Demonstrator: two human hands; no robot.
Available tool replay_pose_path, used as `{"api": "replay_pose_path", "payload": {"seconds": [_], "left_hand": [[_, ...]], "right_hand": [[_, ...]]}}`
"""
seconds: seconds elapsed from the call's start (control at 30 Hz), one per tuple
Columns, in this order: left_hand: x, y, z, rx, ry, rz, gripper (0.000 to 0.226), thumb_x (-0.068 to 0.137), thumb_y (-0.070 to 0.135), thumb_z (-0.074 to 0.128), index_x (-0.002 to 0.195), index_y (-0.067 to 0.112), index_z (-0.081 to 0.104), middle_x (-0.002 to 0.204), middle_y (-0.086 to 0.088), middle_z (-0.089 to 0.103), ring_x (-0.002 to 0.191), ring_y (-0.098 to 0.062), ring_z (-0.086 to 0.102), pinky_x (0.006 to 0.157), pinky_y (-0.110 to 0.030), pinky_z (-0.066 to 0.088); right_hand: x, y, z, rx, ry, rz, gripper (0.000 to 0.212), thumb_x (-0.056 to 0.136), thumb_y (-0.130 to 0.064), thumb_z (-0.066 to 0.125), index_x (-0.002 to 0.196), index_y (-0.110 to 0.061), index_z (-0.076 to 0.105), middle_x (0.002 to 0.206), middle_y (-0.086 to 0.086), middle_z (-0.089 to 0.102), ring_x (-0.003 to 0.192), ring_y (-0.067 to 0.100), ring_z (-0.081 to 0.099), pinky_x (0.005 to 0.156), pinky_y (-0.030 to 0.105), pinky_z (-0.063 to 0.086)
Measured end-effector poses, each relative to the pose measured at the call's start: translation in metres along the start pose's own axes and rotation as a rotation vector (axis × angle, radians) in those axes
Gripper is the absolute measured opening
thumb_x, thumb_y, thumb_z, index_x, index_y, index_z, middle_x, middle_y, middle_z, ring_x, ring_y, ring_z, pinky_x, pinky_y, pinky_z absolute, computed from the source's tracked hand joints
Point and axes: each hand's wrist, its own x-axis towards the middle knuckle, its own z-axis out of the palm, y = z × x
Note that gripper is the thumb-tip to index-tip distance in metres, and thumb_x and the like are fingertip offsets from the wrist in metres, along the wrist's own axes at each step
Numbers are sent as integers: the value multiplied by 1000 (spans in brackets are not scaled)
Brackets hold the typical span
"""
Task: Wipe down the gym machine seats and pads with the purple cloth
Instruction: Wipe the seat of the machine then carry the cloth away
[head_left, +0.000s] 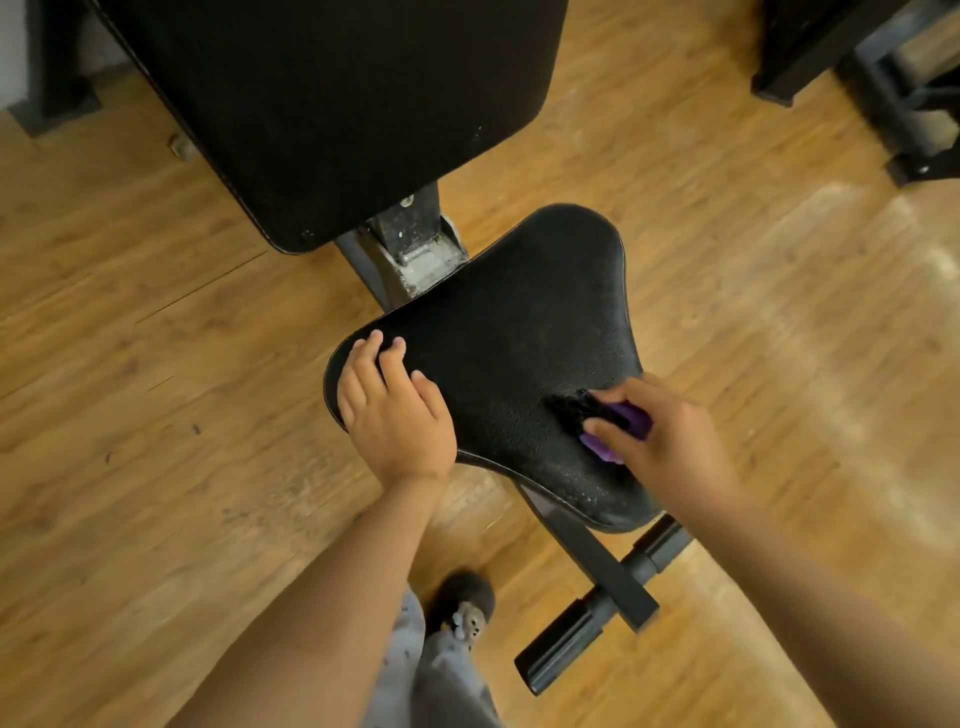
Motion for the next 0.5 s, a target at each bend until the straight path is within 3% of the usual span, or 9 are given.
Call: {"api": "replay_pose_path", "payload": {"seconds": [0.17, 0.27, 0.5], "left_hand": [[-1, 1, 0, -39, 58, 15, 36, 93, 17, 41, 124, 10, 57, 136, -8, 52, 132, -28, 42, 108, -45, 33], [0, 0, 1, -48, 70, 5, 36, 92, 17, 41, 123, 11, 58, 136, -8, 53, 131, -27, 44, 108, -44, 33], [-1, -2, 2, -59, 88, -12, 37, 93, 17, 40, 124, 12, 59, 136, -6, 53, 131, -26, 44, 108, -41, 32]], "right_hand": [[-5, -31, 41, -13, -34, -243, 26, 78, -20, 78, 102, -15, 70, 90, 0, 61, 86, 21, 56, 69, 32, 49], [-32, -15, 40, -85, -106, -359, 30, 74, -18, 81, 102, -15, 70, 91, 2, 60, 83, 24, 55, 63, 31, 47], [-77, 26, 12, -121, 108, -237, 28, 71, -8, 83, 95, -7, 70, 86, 5, 61, 78, 24, 57, 65, 27, 44]]}}
